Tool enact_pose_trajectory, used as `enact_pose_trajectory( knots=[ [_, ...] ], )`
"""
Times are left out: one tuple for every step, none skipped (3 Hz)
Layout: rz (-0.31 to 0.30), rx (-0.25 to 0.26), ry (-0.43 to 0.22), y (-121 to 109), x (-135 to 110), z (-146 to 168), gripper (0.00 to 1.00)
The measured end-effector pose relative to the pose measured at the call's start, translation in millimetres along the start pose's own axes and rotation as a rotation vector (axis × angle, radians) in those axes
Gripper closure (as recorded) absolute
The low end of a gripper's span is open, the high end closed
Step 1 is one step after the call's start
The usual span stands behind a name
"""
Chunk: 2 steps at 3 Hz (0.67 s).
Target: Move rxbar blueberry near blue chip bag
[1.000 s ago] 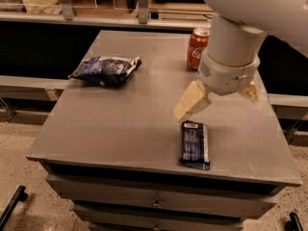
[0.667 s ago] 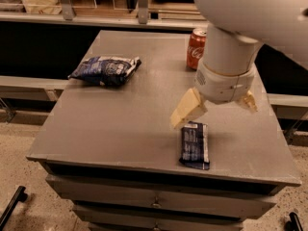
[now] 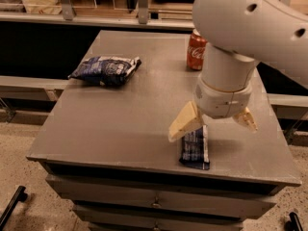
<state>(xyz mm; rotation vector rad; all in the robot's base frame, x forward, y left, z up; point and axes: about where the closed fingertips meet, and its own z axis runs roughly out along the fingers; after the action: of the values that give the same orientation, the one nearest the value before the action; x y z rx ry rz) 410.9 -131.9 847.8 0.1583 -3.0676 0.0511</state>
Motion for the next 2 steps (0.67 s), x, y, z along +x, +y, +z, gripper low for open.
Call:
enact_pose_trajectory(
  knots=[
    [-0.001, 0.009, -0.008, 4.8, 2.3, 7.9, 0.0],
    [0.004, 0.064, -0.022, 11.1, 5.2, 16.8, 0.0]
  ],
)
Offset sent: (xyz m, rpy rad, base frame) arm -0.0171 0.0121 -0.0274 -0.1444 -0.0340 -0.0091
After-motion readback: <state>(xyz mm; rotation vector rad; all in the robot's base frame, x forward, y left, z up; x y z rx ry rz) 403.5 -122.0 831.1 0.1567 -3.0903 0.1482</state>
